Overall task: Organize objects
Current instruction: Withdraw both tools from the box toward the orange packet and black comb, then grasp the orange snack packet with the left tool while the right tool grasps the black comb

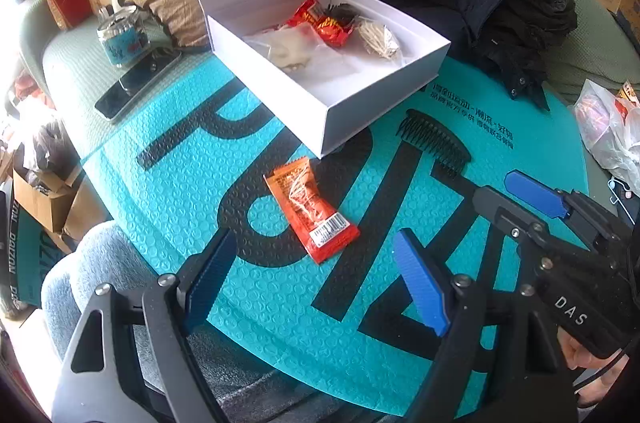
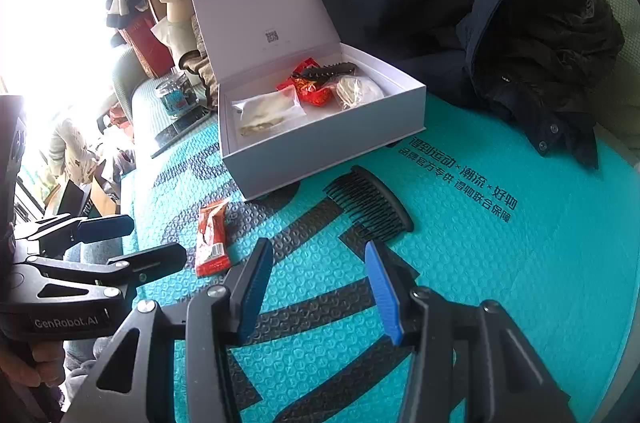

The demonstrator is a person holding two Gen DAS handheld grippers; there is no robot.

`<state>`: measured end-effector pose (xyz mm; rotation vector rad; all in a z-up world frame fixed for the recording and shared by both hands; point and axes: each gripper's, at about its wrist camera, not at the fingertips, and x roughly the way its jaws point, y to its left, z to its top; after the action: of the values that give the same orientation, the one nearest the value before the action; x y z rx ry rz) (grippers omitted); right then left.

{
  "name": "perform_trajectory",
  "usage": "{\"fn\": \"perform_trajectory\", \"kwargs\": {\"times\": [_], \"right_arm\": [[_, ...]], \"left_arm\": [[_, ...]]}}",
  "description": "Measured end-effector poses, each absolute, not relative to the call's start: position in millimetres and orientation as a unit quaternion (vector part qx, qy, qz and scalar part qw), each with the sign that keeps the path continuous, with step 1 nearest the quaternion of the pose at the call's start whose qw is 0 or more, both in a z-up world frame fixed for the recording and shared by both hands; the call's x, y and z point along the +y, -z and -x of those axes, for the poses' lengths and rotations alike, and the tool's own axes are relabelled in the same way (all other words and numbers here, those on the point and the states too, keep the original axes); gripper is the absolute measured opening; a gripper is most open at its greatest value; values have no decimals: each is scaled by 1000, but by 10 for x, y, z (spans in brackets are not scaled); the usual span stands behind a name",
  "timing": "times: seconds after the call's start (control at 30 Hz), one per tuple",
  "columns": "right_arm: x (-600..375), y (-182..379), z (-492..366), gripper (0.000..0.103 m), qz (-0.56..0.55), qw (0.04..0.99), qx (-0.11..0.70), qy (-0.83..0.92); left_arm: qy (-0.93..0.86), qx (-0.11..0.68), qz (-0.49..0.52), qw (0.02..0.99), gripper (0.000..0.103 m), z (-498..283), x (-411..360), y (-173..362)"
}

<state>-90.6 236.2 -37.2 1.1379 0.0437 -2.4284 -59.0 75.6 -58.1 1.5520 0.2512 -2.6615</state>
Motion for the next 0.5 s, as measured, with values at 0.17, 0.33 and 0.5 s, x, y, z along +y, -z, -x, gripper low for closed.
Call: {"fn": "perform_trajectory", "kwargs": {"times": [0.17,0.33,0.5], "right_arm": [[2350,513,989,58,-419,216,32,881],[2330,608,1158,64,-426,201,51,881],[2303,670,1358,68,-430,197,64,879]], "left_arm": [[841,113,-528,35,80,666,649,832],[830,122,-542,47,80,802,575,955],[821,126,-554,51,80,958,540,1051]]}}
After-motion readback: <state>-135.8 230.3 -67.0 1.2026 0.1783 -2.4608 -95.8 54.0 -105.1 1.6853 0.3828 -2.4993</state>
